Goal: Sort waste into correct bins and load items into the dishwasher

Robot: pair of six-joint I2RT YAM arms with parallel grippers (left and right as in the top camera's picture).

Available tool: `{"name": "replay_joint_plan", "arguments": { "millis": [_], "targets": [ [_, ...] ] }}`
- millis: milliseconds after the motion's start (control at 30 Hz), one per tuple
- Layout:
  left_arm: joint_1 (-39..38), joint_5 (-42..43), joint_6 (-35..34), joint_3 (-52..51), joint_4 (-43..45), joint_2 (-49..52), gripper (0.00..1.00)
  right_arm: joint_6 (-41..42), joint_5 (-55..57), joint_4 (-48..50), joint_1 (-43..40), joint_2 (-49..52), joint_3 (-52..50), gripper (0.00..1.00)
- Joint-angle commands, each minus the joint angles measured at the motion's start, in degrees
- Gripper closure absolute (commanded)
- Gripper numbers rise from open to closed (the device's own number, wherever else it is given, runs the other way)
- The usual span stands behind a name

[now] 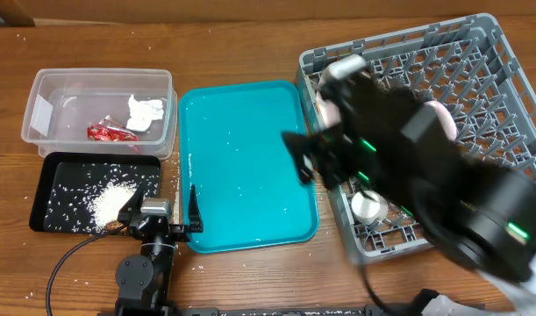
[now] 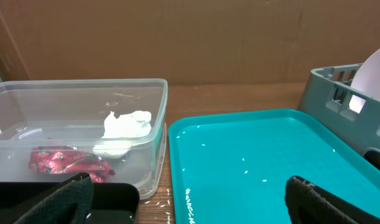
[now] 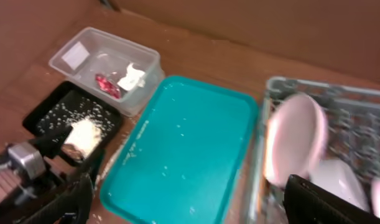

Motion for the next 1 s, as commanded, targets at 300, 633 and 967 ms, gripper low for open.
{"name": "replay_joint_plan", "arguments": {
  "millis": [300,633,967],
  "targets": [
    [0.4,-0.1,0.4,-0.2,0.1,-0.5,0.00,0.2,8.6,-5.3,-14.0,-24.4,-6.0,0.00],
    [0.3,-0.1,0.4,-0.2,0.1,-0.5,0.00,0.0,-9.0,23.5,-39.4,-47.1,-49.5,0.00],
    [0.3,-0.1,0.4,-0.2,0.1,-0.5,0.00,0.2,-12.9,45.8,-42.5,-69.0,-87.1,0.00]
  ]
}}
